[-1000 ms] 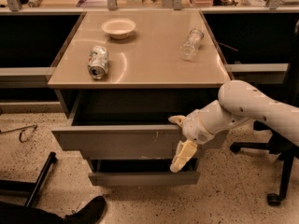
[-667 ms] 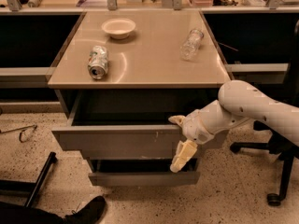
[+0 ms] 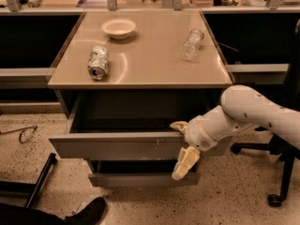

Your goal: Open top drawer

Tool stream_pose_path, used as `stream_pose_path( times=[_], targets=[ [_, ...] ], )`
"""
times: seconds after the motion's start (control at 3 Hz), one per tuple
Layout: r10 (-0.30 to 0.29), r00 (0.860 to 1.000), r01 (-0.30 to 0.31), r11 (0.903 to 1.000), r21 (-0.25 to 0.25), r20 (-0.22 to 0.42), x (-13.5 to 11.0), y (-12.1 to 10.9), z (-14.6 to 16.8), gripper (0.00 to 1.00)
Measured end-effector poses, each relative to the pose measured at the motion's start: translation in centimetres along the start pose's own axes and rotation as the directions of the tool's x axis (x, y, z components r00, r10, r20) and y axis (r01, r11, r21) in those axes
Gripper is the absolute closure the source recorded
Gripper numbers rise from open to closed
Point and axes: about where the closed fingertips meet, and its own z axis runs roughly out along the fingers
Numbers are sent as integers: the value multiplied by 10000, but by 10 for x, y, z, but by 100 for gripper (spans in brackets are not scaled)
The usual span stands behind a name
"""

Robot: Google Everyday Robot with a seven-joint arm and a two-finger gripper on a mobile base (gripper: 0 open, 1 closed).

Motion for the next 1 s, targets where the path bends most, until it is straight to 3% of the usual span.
stream_pose_path(
  times=[0.33,1.0],
  targets=[
    [568,9983,-564,9979,333,-118,10,47,-23,0],
    [273,9994,-260,9981,564,-225,-2,38,-23,0]
  ],
)
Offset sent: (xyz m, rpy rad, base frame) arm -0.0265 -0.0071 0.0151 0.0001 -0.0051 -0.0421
